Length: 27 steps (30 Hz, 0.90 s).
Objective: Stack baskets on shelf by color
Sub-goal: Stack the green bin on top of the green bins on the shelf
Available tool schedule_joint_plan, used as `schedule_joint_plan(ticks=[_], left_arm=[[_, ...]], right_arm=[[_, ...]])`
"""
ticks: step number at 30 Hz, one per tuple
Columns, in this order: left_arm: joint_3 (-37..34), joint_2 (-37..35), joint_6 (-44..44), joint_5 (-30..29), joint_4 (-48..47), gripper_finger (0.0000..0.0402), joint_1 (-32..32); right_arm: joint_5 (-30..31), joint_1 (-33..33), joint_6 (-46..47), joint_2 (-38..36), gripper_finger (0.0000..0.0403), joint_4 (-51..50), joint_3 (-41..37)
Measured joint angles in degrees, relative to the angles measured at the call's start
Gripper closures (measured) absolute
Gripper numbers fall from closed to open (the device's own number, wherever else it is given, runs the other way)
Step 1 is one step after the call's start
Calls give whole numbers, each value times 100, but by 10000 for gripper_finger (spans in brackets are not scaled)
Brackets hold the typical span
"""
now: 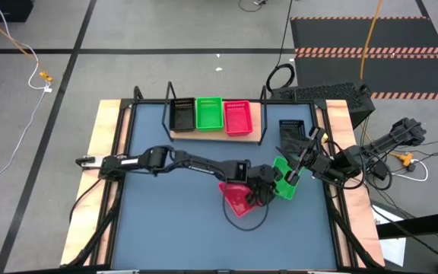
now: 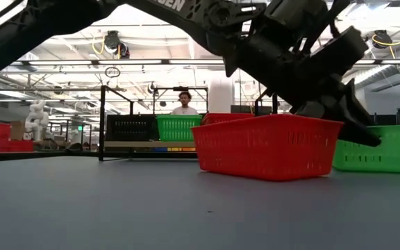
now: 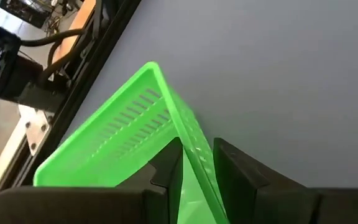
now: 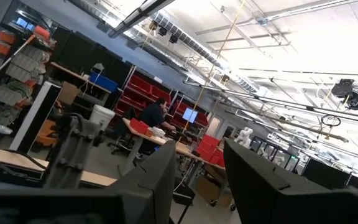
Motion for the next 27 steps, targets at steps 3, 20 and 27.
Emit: schedule_joint_plan(ticks=[3, 20, 27], left_arm=[[0, 0, 106, -215, -14, 339, -132], [0, -921, -865, -1123, -118, 390, -351], [0, -1314, -1600, -2053, -909, 394, -320]], right_arm=[[0, 1, 2, 0, 273, 0, 0], [2, -1, 5, 2, 273, -2, 0], [4, -1, 46, 2, 273, -11, 0]])
